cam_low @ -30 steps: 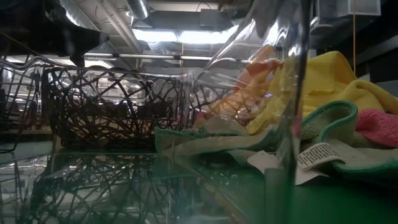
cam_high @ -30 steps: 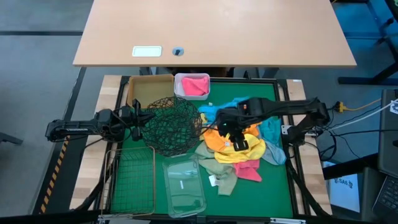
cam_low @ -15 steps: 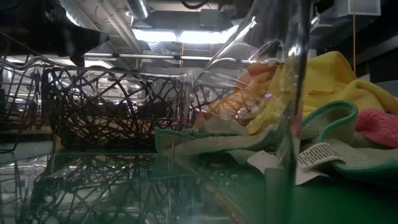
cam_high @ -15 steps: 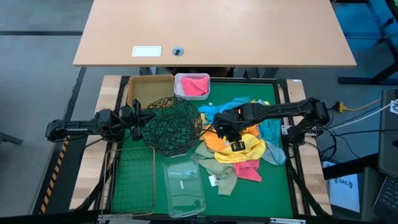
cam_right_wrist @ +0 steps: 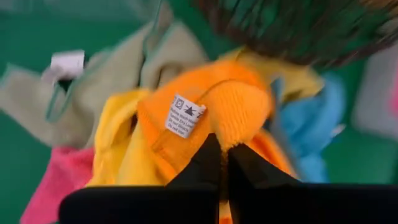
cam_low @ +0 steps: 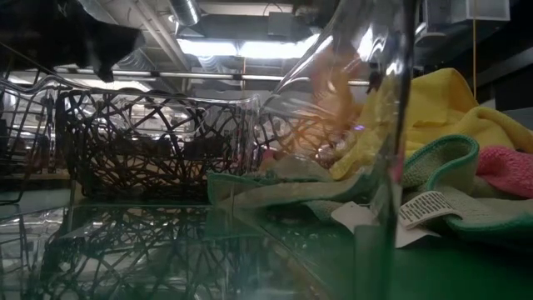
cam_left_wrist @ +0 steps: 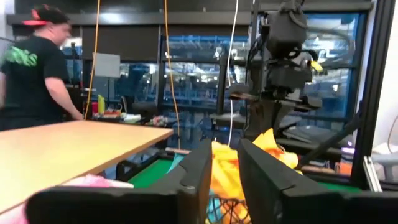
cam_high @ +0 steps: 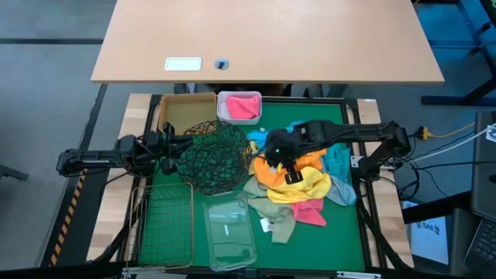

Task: Sort microfiber towel by color & place in baskets
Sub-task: Put the orange microfiber towel into the orange bin

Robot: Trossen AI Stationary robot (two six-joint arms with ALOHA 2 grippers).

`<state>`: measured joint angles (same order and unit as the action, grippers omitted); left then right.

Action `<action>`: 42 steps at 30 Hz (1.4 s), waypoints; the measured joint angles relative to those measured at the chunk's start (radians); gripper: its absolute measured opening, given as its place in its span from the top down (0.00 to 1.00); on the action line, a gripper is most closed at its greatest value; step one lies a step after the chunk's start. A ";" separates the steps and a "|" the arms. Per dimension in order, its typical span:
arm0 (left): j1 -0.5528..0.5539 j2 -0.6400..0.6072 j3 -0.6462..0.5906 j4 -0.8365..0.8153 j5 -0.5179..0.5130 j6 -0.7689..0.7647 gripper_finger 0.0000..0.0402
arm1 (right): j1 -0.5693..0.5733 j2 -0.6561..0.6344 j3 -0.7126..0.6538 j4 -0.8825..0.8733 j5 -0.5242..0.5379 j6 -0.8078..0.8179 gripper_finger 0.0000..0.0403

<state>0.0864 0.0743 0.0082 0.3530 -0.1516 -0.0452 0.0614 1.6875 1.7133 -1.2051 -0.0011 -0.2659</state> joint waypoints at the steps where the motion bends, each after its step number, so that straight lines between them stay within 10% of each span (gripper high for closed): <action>1: 0.000 0.003 0.000 0.013 0.000 0.000 0.78 | -0.005 -0.001 0.030 0.002 0.001 -0.011 0.98; 18: 0.000 0.327 0.025 0.450 0.015 0.031 0.71 | -0.179 -0.002 0.350 0.087 -0.017 -0.030 0.99; 42: 0.000 1.124 0.552 0.448 -0.030 0.168 0.71 | -0.199 -0.002 0.351 0.161 -0.018 -0.027 0.99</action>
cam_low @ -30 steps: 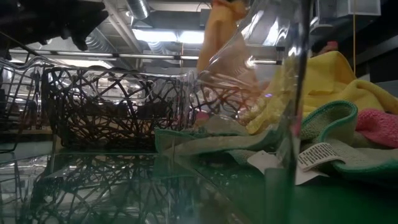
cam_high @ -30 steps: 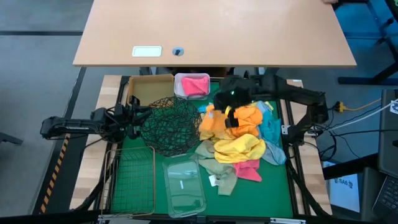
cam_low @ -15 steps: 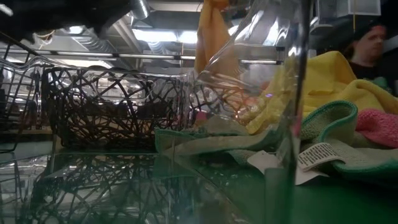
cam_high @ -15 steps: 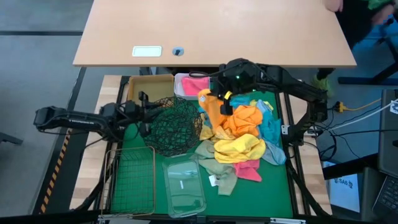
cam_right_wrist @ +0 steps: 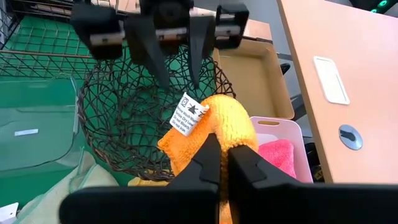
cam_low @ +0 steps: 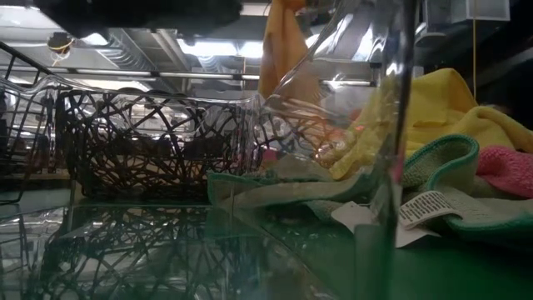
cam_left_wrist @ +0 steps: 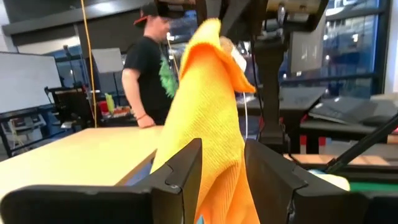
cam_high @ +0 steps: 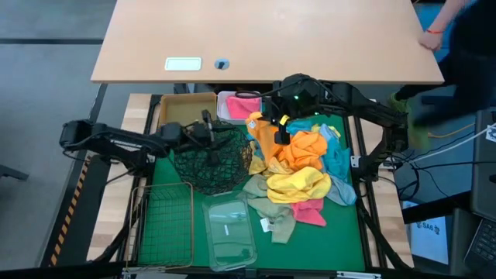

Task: Sort microfiber towel by color & place in baskets
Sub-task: Put the orange microfiber towel into the orange bin

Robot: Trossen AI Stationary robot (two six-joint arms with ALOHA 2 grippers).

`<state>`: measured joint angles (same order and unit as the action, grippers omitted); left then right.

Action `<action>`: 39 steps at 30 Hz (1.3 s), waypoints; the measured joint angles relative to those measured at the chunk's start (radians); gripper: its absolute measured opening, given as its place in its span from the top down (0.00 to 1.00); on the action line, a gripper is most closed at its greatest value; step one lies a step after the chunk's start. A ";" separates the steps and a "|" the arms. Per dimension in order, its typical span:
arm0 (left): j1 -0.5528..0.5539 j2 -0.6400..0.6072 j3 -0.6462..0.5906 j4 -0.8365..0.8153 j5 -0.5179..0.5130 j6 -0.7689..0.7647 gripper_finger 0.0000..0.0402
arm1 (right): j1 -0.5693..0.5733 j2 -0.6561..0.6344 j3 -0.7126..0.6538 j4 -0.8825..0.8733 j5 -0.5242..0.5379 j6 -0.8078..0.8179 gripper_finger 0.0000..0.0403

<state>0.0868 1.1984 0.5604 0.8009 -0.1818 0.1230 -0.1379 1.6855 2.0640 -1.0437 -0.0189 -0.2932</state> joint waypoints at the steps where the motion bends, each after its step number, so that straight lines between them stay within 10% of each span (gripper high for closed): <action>1: 0.000 0.025 0.016 0.000 0.000 0.007 0.71 | 0.000 0.000 0.000 -0.002 0.000 0.000 0.99; 23: 0.001 0.400 0.282 0.001 -0.002 0.020 0.38 | 0.000 0.000 0.000 -0.004 -0.082 0.013 0.98; 31: 0.001 0.452 0.339 -0.001 -0.090 0.020 0.47 | 0.000 0.000 0.000 -0.004 -0.096 0.029 0.98; 39: 0.005 0.443 0.339 0.004 -0.096 0.020 0.77 | 0.000 0.000 0.000 -0.005 -0.098 0.031 0.98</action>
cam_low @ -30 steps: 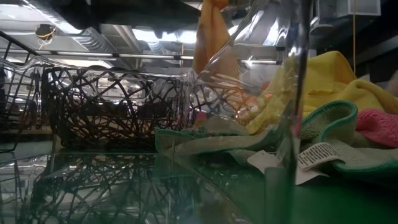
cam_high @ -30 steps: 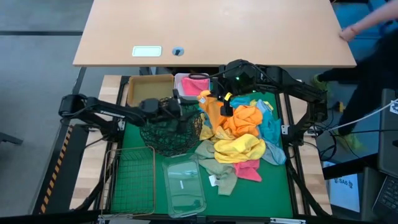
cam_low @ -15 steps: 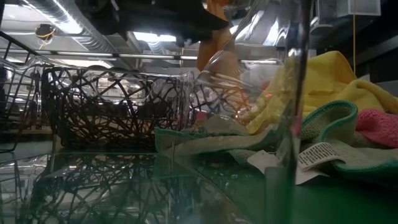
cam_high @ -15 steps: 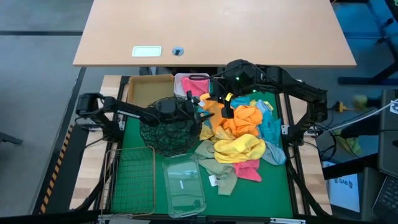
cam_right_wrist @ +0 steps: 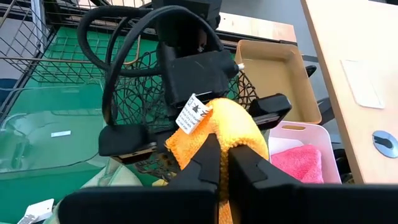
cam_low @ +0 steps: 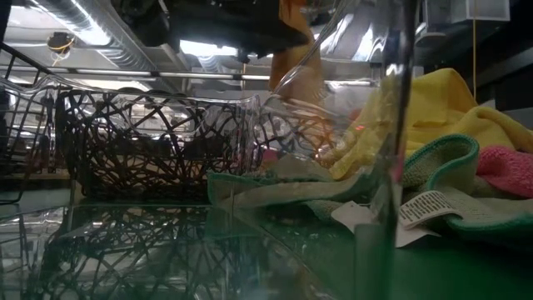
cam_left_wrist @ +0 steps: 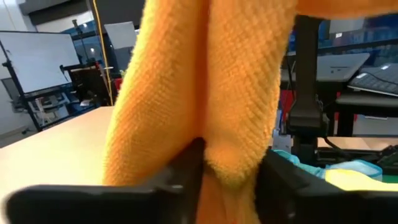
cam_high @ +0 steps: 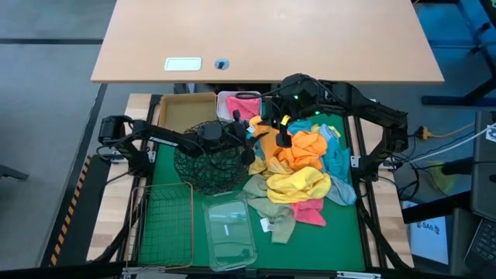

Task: Sort microfiber towel by color & place in baskets
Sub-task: Put the orange microfiber towel into the orange bin

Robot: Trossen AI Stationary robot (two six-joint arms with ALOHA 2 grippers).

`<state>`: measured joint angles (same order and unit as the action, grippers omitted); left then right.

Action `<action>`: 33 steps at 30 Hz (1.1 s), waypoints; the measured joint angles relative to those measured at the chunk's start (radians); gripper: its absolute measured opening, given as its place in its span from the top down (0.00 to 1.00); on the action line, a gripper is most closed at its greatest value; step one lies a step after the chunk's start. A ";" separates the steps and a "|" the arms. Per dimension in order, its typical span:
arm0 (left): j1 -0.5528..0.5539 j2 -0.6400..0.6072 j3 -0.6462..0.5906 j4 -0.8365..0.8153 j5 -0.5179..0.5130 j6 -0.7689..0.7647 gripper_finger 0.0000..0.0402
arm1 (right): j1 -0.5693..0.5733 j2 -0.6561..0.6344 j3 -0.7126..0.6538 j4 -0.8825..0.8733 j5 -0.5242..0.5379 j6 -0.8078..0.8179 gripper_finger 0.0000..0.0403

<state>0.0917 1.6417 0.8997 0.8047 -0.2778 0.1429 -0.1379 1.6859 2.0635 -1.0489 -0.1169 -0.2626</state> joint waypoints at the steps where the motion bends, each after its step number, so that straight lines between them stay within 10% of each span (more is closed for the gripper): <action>1: 0.002 0.000 0.000 -0.001 0.000 0.000 0.81 | 0.000 0.000 0.000 0.000 -0.001 0.000 0.98; 6: 0.003 0.000 0.000 -0.006 0.001 0.000 0.97 | 0.000 0.000 0.000 -0.011 -0.015 0.000 0.89; 17: 0.006 -0.059 0.000 -0.012 0.002 0.000 0.97 | 0.000 -0.002 0.000 -0.238 0.086 0.020 0.55; 33: 0.118 -0.339 0.000 -0.150 0.007 0.051 0.97 | 0.000 -0.033 -0.004 -0.507 0.086 0.100 0.52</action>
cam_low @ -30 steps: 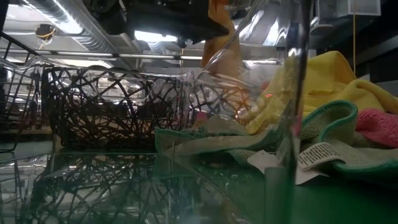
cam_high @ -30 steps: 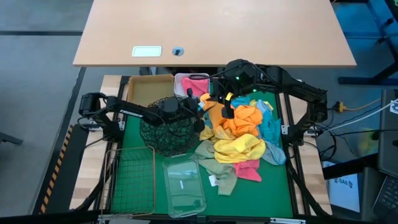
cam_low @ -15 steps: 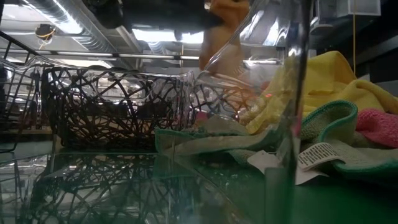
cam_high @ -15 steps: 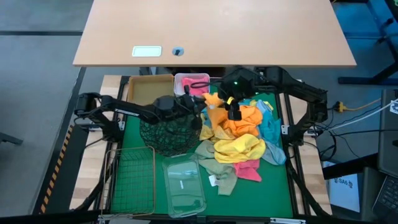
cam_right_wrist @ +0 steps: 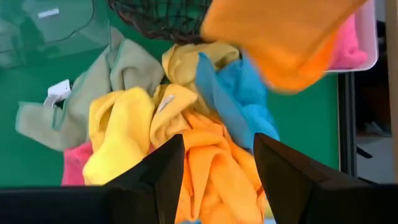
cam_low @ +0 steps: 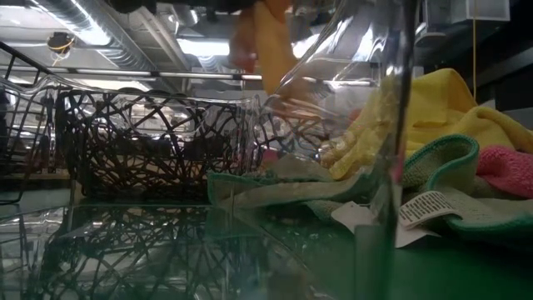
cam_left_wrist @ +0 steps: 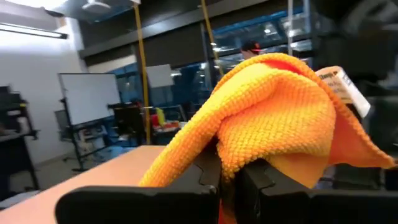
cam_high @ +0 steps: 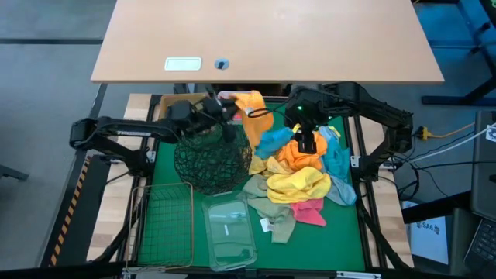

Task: Sort microfiber towel by color & place in baskets
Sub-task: Put the orange microfiber towel into the orange bin

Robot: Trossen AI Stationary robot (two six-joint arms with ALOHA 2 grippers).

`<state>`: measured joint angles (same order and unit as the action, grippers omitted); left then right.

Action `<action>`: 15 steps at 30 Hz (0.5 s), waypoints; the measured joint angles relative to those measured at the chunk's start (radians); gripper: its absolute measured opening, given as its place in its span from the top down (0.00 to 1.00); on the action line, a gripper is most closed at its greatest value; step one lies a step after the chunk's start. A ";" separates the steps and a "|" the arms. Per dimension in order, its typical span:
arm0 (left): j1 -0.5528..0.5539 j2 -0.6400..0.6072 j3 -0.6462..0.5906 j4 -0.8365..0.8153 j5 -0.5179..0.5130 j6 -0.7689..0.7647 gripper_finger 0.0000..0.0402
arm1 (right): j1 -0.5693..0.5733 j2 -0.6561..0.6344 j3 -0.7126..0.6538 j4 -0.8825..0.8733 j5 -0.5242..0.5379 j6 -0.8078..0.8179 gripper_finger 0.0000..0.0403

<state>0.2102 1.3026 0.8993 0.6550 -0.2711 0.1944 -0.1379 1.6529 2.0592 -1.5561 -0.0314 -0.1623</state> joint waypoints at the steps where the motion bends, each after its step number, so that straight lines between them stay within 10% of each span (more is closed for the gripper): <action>1: 0.014 -0.022 0.000 -0.018 0.000 0.000 0.97 | 0.000 0.000 0.000 -0.002 -0.017 -0.001 0.52; 15: 0.279 -0.337 0.000 -0.484 -0.079 -0.050 0.97 | 0.000 -0.018 -0.204 0.063 -0.117 -0.025 0.52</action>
<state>0.4897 0.9653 0.8993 0.1712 -0.3501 0.1445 -0.1379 1.6352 1.8554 -1.4930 -0.1486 -0.1875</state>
